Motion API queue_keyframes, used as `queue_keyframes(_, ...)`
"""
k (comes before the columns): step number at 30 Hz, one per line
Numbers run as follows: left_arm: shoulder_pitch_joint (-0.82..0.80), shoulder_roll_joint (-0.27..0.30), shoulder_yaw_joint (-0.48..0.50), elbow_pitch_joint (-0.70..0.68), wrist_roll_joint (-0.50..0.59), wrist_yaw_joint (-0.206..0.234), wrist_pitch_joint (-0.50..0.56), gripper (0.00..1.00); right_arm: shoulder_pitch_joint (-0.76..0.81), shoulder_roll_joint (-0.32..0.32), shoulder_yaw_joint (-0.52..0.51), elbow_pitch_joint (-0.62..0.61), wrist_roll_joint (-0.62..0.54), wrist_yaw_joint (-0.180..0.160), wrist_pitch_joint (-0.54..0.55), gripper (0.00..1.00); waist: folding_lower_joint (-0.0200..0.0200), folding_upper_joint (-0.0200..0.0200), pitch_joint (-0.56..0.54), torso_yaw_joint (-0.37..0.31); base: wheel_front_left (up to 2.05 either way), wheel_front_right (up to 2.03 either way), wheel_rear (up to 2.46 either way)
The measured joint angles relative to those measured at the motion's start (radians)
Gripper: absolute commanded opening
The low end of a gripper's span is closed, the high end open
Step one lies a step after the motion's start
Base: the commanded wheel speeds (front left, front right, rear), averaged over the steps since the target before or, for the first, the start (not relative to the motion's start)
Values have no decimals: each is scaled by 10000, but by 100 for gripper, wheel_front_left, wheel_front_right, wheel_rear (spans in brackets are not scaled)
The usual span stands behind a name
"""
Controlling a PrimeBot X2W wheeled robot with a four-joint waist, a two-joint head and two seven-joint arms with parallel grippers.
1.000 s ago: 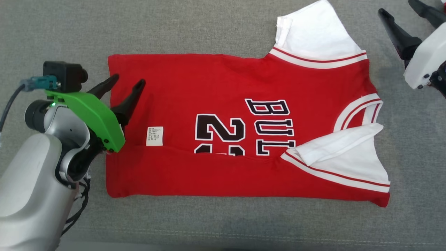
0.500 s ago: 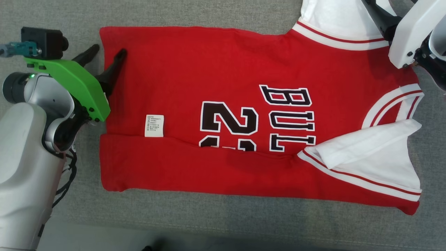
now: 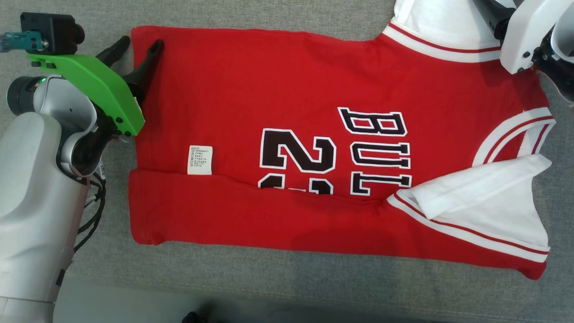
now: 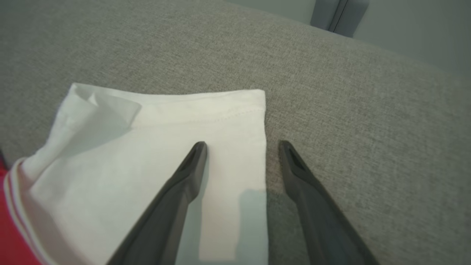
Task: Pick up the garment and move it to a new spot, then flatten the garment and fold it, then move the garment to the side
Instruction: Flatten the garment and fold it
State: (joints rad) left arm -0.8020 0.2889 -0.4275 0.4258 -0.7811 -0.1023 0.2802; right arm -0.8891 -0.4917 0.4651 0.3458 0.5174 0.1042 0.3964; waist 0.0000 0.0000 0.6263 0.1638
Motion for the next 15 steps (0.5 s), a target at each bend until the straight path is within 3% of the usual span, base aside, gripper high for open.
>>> queue_keyframes(1,-35,-17,-12,67,-6,-6,-17,13,-58,33,21,50,-2,2,-13,100,0,0,1,11,0,0,0)
queue_keyframes(2,-60,-44,-33,119,-17,-29,-54,13,-106,58,63,94,-23,8,-35,100,0,0,0,23,0,0,0)
queue_keyframes(3,-88,-77,-61,146,-65,-29,-59,0,-150,81,105,157,-73,12,-88,100,0,0,-3,36,0,0,0)
queue_keyframes(15,-333,-589,-723,395,-242,-153,-98,0,-527,75,217,888,-171,96,-282,100,0,0,-101,395,0,0,0)
